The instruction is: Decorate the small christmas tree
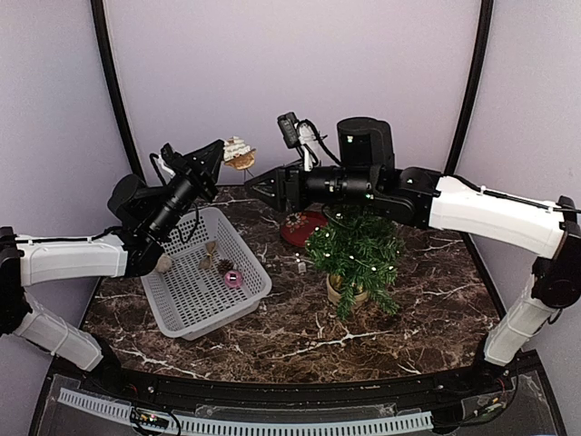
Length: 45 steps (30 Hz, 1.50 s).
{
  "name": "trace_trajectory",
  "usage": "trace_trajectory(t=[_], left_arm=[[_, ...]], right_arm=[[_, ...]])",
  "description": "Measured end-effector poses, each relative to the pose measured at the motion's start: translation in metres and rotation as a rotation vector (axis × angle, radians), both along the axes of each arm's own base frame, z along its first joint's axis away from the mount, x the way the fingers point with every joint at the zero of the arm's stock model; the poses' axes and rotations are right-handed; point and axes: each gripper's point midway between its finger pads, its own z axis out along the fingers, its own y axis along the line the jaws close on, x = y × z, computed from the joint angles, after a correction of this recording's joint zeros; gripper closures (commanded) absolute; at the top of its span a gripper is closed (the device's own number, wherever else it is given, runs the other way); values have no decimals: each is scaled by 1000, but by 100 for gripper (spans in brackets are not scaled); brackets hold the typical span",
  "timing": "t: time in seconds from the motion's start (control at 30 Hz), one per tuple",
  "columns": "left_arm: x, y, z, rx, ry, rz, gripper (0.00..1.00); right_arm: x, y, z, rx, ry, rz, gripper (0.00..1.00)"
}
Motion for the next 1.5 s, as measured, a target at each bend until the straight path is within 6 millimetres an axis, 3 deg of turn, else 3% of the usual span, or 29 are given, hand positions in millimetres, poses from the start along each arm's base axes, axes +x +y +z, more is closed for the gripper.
trace_trajectory(t=[0.47,0.67,0.93,1.07,1.17,1.23,1.3,1.33,1.37,1.4,1.47,1.5], left_arm=[[-15,2,32,-115,-111,-36,100],[-19,-16,31,-95,-159,-88,100],[-25,-37,23,-33,-212,-126,100],[-30,-42,25,-7,-247,-129,100],[-34,-45,31,9,-280,-129,100],[-36,-48,31,25,-295,-127,100],[-37,-50,29,43,-304,-125,88],[-38,-51,29,53,-308,-125,67],[-38,-52,28,69,-317,-126,52],[-40,-54,27,87,-329,-128,19],[-46,-57,26,138,-362,-138,3],[-50,-57,26,171,-385,-139,2]], right_arm=[[4,5,18,112,2,-11,20],[11,2,23,147,34,-29,31],[31,-12,46,259,85,-39,38],[32,-13,47,272,112,-39,62],[34,-14,46,276,132,-37,99],[34,-16,46,273,132,-31,100],[34,-16,46,272,136,-19,100],[34,-17,46,269,135,-14,100],[34,-17,47,263,132,-8,100],[33,-17,47,251,129,-1,100],[33,-19,46,219,117,8,100],[32,-19,46,203,111,13,100]])
